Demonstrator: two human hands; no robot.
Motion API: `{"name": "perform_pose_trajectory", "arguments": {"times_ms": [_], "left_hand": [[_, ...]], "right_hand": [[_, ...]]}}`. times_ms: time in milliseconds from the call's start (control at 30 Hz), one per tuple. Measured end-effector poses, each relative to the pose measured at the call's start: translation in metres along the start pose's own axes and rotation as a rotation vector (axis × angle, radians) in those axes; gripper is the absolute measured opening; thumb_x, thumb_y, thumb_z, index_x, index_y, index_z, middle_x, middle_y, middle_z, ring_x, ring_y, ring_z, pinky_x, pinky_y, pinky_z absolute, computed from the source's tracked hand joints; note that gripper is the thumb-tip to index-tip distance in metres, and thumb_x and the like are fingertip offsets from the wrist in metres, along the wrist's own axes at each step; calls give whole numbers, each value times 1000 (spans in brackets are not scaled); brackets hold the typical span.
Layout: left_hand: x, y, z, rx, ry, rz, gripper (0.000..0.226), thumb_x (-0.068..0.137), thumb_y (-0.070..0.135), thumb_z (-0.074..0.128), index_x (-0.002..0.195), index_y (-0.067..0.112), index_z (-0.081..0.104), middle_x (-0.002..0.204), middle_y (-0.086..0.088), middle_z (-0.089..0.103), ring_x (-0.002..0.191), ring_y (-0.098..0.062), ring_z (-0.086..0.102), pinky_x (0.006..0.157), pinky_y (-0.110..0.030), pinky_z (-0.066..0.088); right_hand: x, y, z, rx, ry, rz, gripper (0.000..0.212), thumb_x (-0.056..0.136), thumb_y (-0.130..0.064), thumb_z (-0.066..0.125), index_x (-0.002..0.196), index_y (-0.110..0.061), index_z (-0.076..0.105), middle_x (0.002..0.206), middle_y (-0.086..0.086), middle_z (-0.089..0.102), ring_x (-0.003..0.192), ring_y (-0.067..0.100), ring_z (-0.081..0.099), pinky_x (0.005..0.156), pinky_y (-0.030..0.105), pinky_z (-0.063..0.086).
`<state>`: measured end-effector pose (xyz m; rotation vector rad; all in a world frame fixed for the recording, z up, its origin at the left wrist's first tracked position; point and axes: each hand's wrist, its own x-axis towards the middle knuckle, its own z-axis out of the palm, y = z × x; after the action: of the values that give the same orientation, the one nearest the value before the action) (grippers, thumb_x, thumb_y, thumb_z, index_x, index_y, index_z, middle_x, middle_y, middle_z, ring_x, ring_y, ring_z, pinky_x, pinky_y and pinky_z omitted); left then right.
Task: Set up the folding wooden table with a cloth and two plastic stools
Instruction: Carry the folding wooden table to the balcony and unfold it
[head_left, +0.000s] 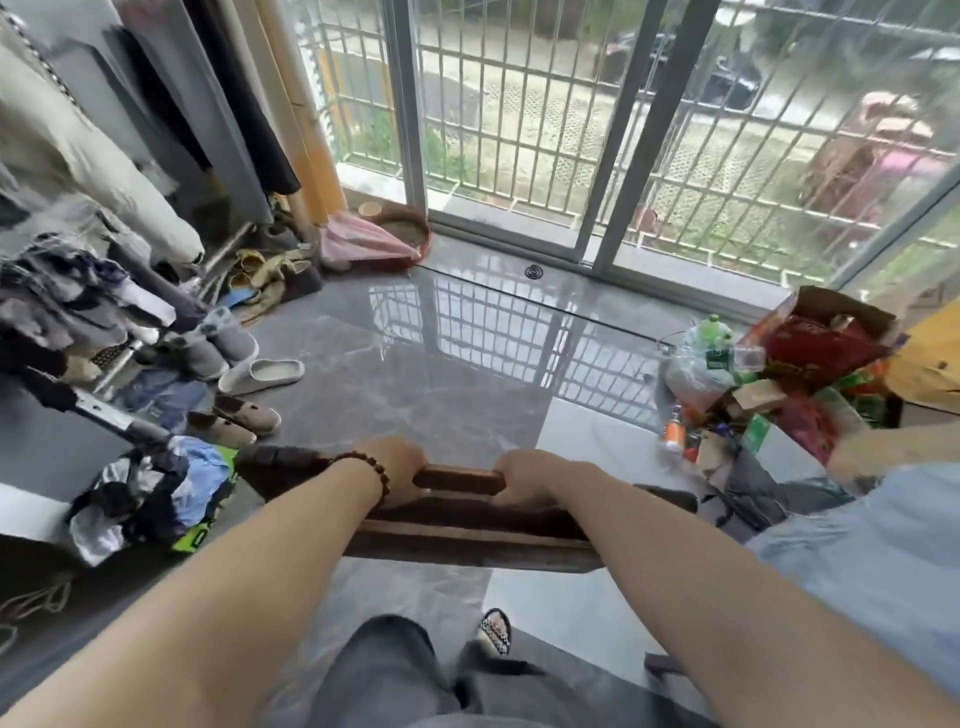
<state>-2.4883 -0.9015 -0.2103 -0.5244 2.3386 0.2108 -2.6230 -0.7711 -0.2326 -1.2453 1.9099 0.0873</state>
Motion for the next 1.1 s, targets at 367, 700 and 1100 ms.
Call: {"name": "perform_pose_trajectory", "arguments": {"times_ms": [367, 700, 1100], "left_hand": [[87, -69, -75, 6, 38, 103, 39, 93, 47, 48, 112, 16, 62, 115, -5, 63, 106, -26, 59, 91, -37, 49], [166, -140, -149, 64, 96, 239, 28, 92, 39, 51, 107, 19, 63, 110, -4, 65, 101, -26, 60, 85, -33, 47], [261, -154, -210, 195, 123, 315, 23, 91, 39, 51, 101, 22, 64, 105, -2, 66, 96, -25, 62, 81, -34, 48]], "right_hand": [[75, -3, -89, -7, 17, 133, 22, 82, -36, 57, 87, -15, 62, 96, 6, 65, 87, 26, 59, 78, 33, 47], [138, -18, -159, 98, 117, 242, 17, 83, -36, 57, 82, -19, 60, 92, 5, 64, 82, 22, 56, 74, 29, 41], [199, 24, -210, 226, 147, 299, 26, 87, -31, 56, 103, -12, 64, 110, 9, 65, 97, 25, 58, 77, 27, 39]]}}
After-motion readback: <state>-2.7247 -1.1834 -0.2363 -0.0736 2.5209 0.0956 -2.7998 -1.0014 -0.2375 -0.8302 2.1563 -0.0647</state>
